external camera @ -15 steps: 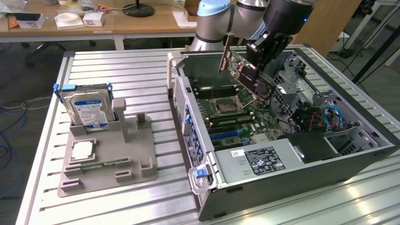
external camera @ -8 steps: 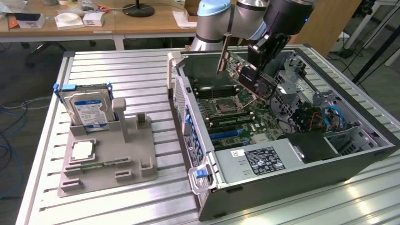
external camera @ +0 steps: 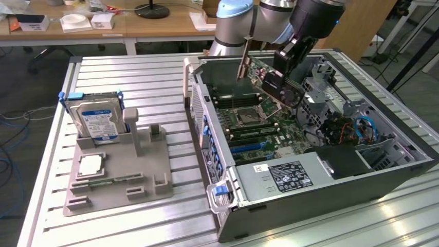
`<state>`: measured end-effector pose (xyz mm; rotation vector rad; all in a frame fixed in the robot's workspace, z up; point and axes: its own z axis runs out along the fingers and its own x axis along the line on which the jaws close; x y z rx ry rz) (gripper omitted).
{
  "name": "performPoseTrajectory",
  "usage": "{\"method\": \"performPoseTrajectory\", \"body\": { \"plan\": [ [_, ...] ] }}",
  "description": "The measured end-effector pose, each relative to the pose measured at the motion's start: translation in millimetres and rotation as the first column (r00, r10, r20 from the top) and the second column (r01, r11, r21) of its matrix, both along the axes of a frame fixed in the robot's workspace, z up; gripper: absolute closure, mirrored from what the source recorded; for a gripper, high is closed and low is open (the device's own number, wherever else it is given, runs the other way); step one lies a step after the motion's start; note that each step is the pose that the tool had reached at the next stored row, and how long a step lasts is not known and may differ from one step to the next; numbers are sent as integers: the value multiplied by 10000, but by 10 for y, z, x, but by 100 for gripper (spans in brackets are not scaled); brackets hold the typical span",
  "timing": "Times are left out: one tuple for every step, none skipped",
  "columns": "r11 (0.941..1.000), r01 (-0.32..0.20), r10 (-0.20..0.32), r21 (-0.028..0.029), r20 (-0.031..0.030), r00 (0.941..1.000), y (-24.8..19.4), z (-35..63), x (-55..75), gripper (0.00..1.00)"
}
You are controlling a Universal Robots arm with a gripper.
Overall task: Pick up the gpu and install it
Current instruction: 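Insert the gpu into the slot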
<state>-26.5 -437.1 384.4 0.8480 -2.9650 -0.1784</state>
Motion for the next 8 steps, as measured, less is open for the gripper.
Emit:
{"method": "performPoseTrajectory", "body": {
  "plan": [
    [9999, -142, 142, -1, -1, 9999, -1, -1, 1, 74],
    [9996, -291, 291, -1, -1, 9996, -1, -4, 1, 74],
    [9991, -436, 436, -1, -1, 9991, -1, -5, 4, 74],
    [9985, -549, 549, -1, 0, 9985, -1, -7, 7, 74],
    [9981, -615, 615, -4, -1, 9981, -1, -6, 8, 74],
    [9981, -621, 621, -3, -1, 9981, -1, -6, 8, 74],
    [9981, -621, 621, -3, -2, 9981, -1, -6, 8, 74],
    [9981, -622, 622, -3, -2, 9981, -1, -6, 8, 74]
  ]
}}
